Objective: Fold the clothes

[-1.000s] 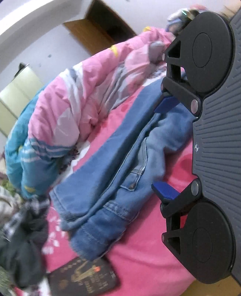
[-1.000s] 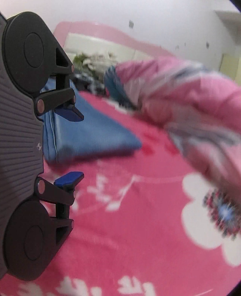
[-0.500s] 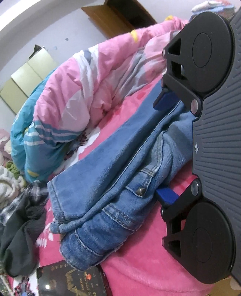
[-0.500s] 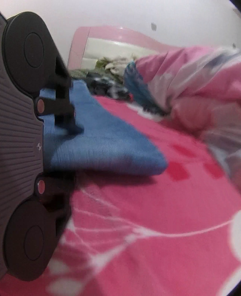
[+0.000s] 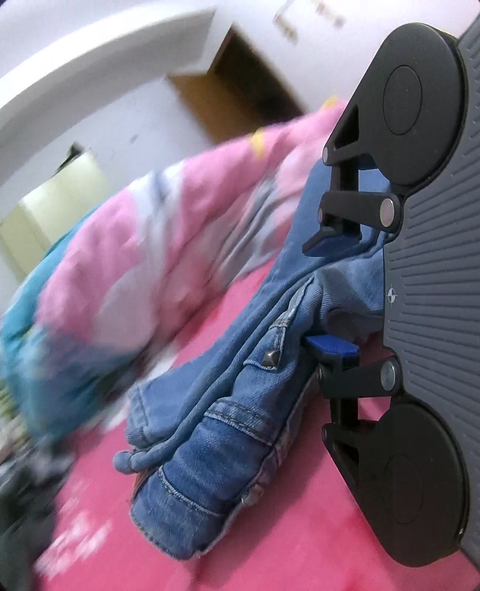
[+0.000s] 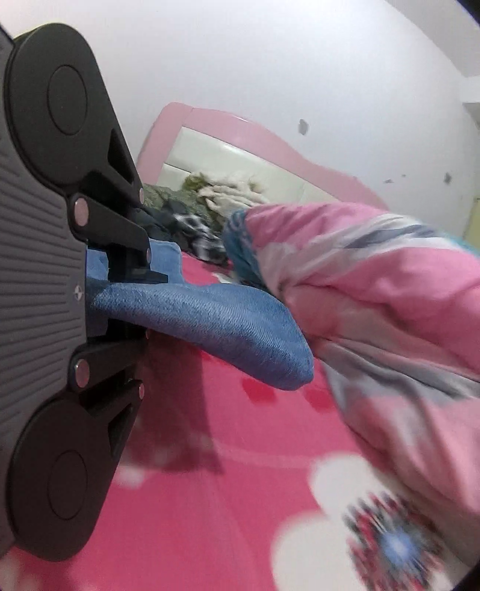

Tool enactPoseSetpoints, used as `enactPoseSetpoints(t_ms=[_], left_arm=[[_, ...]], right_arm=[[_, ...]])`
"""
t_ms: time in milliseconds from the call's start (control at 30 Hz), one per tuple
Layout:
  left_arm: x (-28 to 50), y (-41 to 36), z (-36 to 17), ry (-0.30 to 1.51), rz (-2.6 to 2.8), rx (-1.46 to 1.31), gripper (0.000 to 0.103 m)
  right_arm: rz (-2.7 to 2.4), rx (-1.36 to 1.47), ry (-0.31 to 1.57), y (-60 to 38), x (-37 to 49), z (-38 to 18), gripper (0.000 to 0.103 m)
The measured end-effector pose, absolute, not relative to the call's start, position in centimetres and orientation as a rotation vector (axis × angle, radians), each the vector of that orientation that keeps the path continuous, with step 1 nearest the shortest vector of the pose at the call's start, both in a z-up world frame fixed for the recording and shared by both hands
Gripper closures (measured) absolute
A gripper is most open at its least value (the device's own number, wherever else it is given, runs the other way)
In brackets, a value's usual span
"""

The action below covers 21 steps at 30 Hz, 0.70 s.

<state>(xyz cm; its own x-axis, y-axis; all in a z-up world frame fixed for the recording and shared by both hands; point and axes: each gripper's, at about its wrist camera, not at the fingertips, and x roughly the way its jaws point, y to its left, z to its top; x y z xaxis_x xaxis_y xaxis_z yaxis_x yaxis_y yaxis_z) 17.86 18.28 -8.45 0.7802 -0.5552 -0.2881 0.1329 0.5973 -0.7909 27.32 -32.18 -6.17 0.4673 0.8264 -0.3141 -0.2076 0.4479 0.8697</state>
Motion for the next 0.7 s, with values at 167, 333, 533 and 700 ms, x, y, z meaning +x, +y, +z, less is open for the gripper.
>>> enactPoseSetpoints(t_ms=[167,333,533,700], left_arm=[[18.0,10.6,-8.5,0.651,-0.749,-0.791,0.058],[17.1,3.2,-9.2,0.784,-0.888,-0.634,0.056],[15.5,3.6,-8.0,0.706,-0.78,-0.473,0.052],[13.7,6.9,-6.8,0.636,-0.698,-0.487,0.049]], right_arm=[[0.574,0.821,0.764,-42.9,20.1,-3.9,0.094],[0.437,0.804,0.828,-47.6,15.6,-6.7,0.085],[0.257,0.764,0.907,-48.2,14.4,-9.3,0.057],[0.082,0.719,0.745,-49.9,10.7,-4.8,0.053]])
